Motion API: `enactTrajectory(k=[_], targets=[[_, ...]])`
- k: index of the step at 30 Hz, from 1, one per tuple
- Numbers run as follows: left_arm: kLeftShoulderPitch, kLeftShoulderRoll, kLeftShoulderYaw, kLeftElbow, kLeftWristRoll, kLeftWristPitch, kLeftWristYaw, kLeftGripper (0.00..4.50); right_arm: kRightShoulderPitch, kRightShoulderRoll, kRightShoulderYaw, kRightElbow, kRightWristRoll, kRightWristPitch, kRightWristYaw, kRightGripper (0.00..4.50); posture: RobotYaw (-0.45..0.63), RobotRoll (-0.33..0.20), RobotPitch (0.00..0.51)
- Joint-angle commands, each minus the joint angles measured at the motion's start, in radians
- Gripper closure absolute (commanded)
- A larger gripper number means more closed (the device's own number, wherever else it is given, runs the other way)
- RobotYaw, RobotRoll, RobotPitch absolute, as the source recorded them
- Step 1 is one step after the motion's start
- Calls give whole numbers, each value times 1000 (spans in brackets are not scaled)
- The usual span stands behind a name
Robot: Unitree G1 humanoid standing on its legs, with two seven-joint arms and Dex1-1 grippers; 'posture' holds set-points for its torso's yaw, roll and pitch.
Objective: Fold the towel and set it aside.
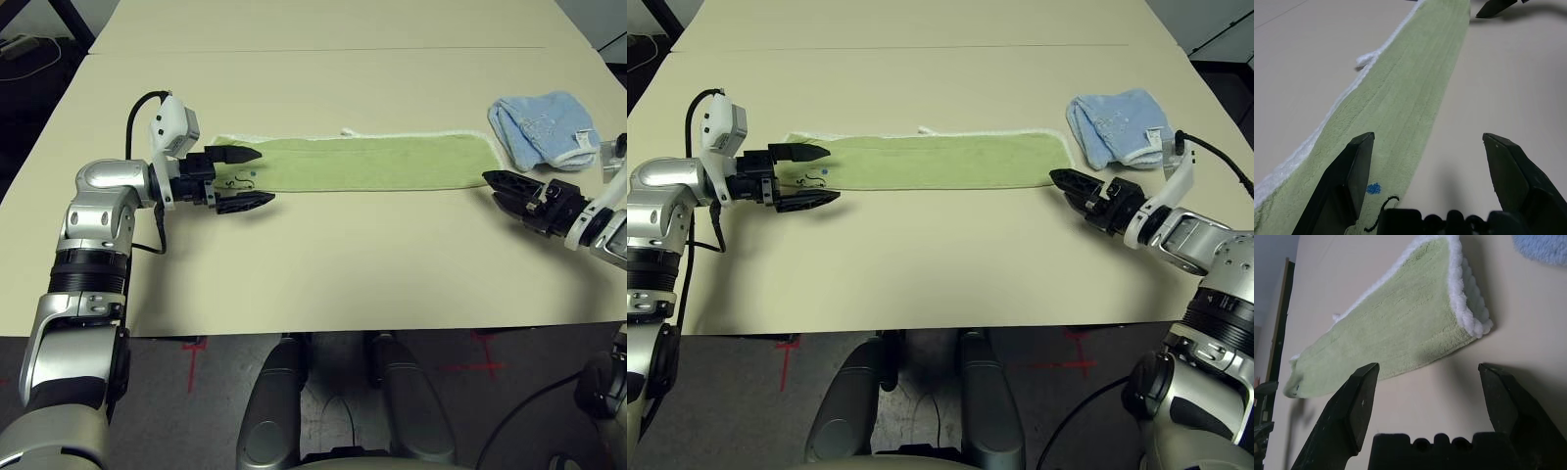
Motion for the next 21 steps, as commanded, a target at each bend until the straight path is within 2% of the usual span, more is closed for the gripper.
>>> enactTrajectory(k=[1, 16, 19, 21], targets=[[14, 3, -7, -29, -7, 10, -2, 0, 5, 20, -1, 3, -7, -38, -39, 44, 54, 0, 257], [28, 11, -5, -53, -5, 28, 1, 0, -23, 58, 71, 76, -26, -198, -79, 44, 60, 0, 260], [27, 12, -6, -53, -4, 28, 1, 0, -16, 56, 80, 76, -24, -202, -88, 676, 59, 0, 259], [27, 13, -6, -53, -3, 28, 1, 0, -13, 55, 84, 75, -20, -204, -91, 1388, 58, 0, 259]])
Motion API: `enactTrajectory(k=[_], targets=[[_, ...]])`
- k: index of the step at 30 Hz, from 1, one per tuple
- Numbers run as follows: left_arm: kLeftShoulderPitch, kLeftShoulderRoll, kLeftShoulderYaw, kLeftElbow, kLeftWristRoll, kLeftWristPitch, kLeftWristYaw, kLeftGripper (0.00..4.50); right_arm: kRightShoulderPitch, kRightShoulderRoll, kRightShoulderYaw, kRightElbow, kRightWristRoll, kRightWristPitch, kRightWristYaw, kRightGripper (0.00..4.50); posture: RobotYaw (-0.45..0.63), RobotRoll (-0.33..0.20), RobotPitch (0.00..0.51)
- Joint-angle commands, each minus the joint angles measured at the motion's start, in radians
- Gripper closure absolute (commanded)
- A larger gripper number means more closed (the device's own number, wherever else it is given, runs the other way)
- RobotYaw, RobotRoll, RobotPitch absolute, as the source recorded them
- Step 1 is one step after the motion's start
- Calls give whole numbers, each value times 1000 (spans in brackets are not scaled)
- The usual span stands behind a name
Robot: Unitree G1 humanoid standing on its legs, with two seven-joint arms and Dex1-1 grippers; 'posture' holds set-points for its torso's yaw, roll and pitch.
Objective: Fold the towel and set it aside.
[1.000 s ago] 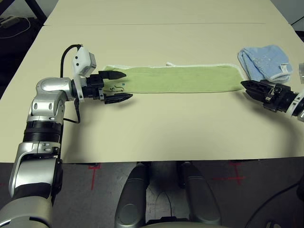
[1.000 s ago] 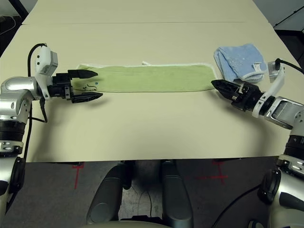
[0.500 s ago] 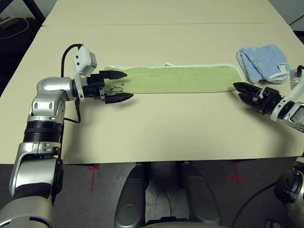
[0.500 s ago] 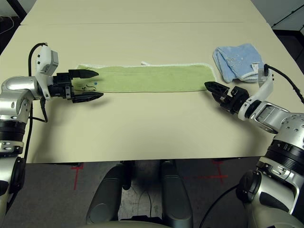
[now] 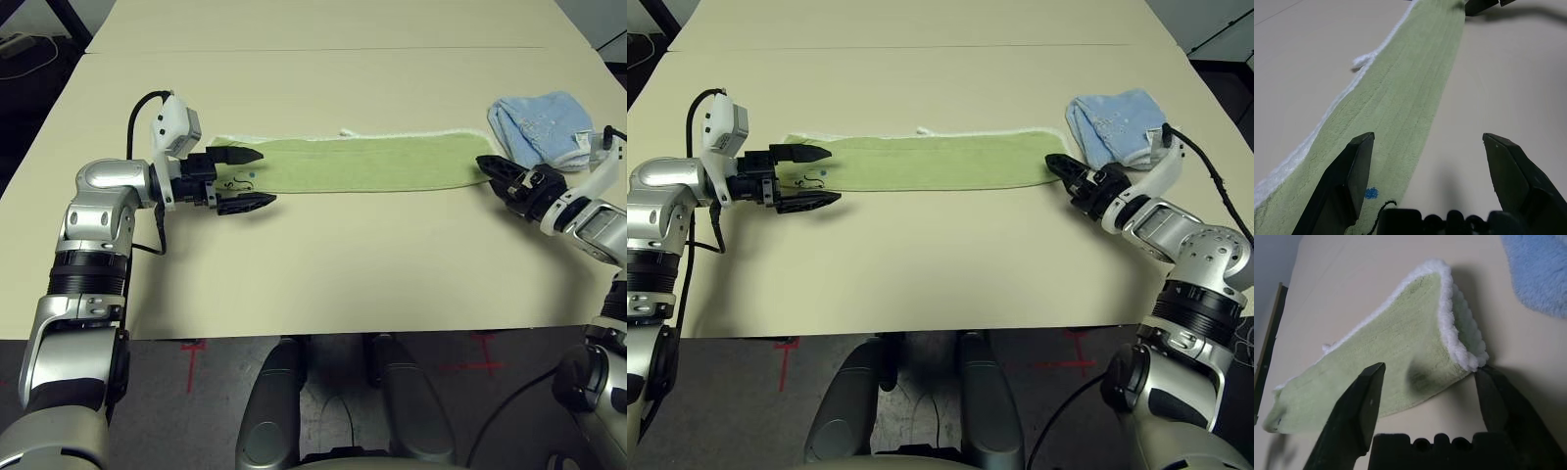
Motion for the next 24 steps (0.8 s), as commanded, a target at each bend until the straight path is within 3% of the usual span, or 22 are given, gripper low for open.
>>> enactTrajectory(k=[1, 8, 24], targets=[[17, 10, -7, -22, -2, 4, -1, 0, 25, 3, 9, 16, -3, 3, -18, 1703, 56, 0, 259], [17, 7, -9, -23, -1, 8, 4, 0, 35, -5, 15, -5, 7, 9, -15, 4394, 52, 0, 257], [21, 6, -11, -25, -1, 10, 11, 0, 113, -62, -21, -131, 51, -69, 59, 4452, 32, 0, 247]])
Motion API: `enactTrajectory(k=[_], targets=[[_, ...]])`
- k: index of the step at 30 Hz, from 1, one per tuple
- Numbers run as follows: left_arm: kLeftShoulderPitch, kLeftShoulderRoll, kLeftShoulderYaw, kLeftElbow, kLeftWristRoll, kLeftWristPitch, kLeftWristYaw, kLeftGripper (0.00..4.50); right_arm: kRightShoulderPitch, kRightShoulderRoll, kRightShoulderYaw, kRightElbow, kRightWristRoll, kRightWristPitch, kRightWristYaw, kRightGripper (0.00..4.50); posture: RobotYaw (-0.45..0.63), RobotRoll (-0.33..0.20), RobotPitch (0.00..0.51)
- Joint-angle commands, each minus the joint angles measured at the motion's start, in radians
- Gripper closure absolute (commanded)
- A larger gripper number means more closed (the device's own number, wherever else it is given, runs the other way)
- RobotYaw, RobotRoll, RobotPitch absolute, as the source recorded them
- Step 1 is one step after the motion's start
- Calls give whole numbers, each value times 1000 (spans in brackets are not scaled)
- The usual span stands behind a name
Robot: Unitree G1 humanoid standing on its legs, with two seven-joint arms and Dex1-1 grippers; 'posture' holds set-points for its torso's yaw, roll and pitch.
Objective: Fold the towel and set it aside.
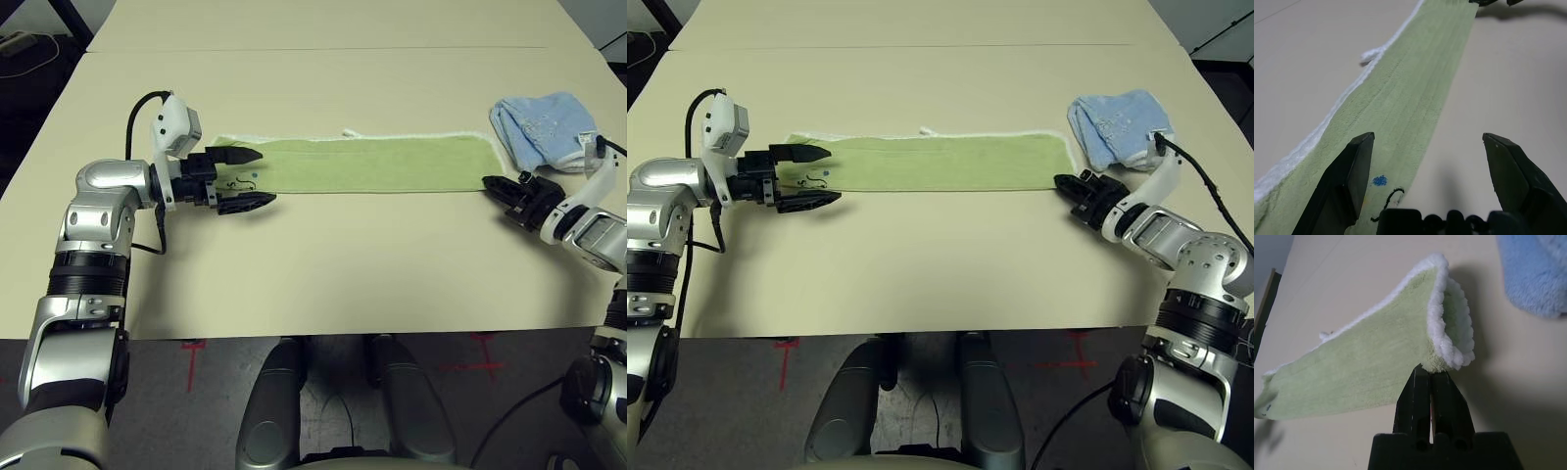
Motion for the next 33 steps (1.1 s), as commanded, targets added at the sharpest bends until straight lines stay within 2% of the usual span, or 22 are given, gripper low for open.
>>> enactTrajectory(k=[1, 5, 15, 23, 33], targets=[[18, 4, -11, -17, -1, 0, -4, 0, 29, -7, -41, -41, 26, -43, 1, 4452, 30, 0, 247], [11, -3, -16, -10, 2, -3, -2, 0, 33, -10, -51, -45, 34, -81, 0, 4452, 25, 0, 246], [-4, -3, -23, 6, 5, -11, -8, 0, 1, -92, -41, -10, 45, -177, 73, 4452, 21, 0, 239], [-8, -5, -25, 7, 6, -14, -8, 0, 19, -153, 147, -53, -36, -254, 240, 4452, 30, 0, 233], [-3, 1, -21, 1, 6, -12, -4, 0, -51, -162, 341, -100, -112, -282, 320, 4452, 46, 0, 227]])
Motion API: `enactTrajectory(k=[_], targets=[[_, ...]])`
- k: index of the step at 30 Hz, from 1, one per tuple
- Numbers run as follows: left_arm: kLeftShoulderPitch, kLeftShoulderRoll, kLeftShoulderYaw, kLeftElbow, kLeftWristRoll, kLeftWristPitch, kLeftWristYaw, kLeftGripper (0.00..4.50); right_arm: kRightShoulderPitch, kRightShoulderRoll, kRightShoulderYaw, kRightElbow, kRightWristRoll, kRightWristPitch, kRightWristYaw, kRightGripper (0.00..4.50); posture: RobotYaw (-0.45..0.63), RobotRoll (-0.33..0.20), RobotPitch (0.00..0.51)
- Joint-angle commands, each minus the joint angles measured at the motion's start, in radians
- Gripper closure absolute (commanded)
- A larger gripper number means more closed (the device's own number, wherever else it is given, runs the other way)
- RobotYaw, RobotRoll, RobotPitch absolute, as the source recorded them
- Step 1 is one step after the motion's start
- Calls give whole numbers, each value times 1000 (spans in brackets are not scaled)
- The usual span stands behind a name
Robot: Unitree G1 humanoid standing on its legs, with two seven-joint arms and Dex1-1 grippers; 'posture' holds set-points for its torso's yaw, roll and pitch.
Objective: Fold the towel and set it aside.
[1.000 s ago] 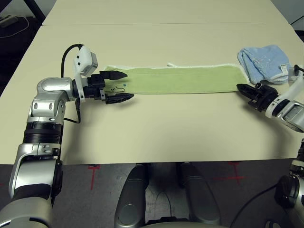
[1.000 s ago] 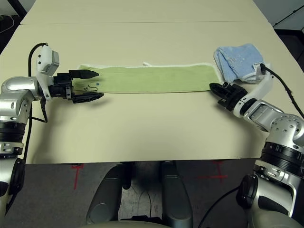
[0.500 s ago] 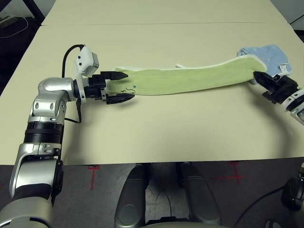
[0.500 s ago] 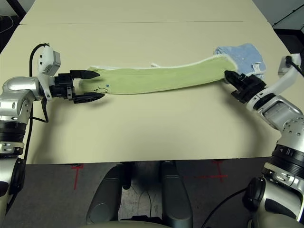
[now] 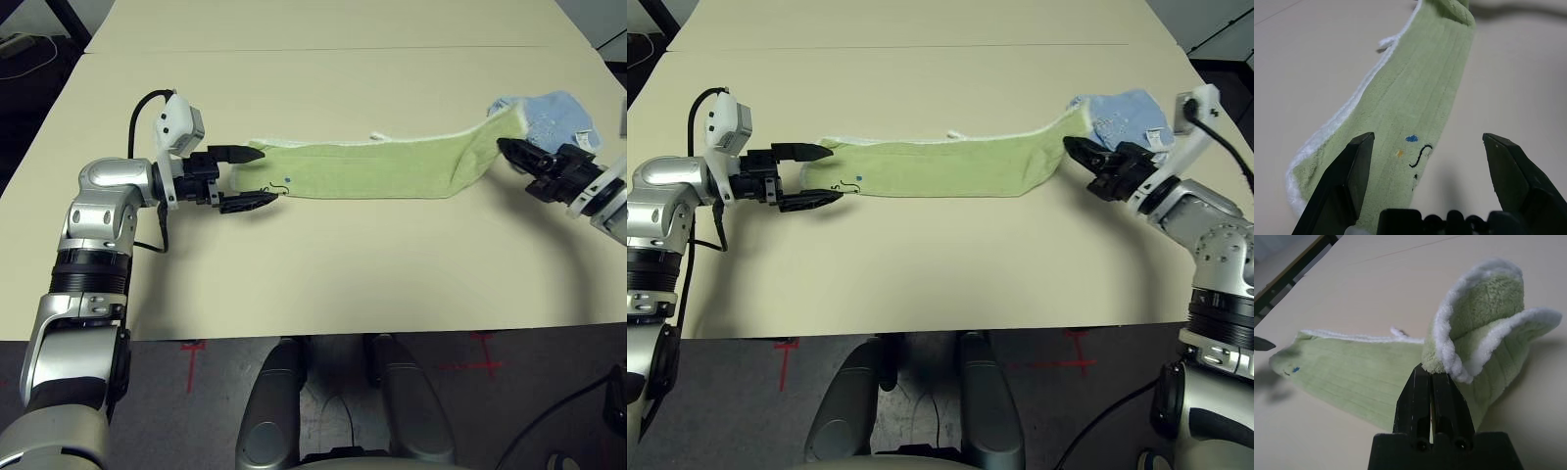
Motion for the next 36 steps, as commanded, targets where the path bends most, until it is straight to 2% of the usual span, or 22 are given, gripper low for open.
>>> enactTrajectory(k=[1, 9, 22, 35, 36], targets=[[8, 5, -11, -7, 5, -5, -4, 0, -15, -21, 54, -45, -20, 1, 44, 4452, 46, 0, 227], [7, 4, -10, -4, 7, -8, 1, 0, -63, -38, 174, -63, -73, -3, 120, 4452, 52, 0, 228], [10, 7, -9, -8, 6, -4, 7, 0, -102, 54, 301, -41, -185, -19, 109, 4452, 65, 0, 232], [4, 3, -12, 5, 10, -12, 8, 0, -120, 123, 358, -49, -247, 13, 83, 4452, 60, 0, 231], [5, 3, -14, 8, 12, -16, 9, 0, -124, 136, 362, -48, -249, 23, 71, 4224, 62, 0, 232]])
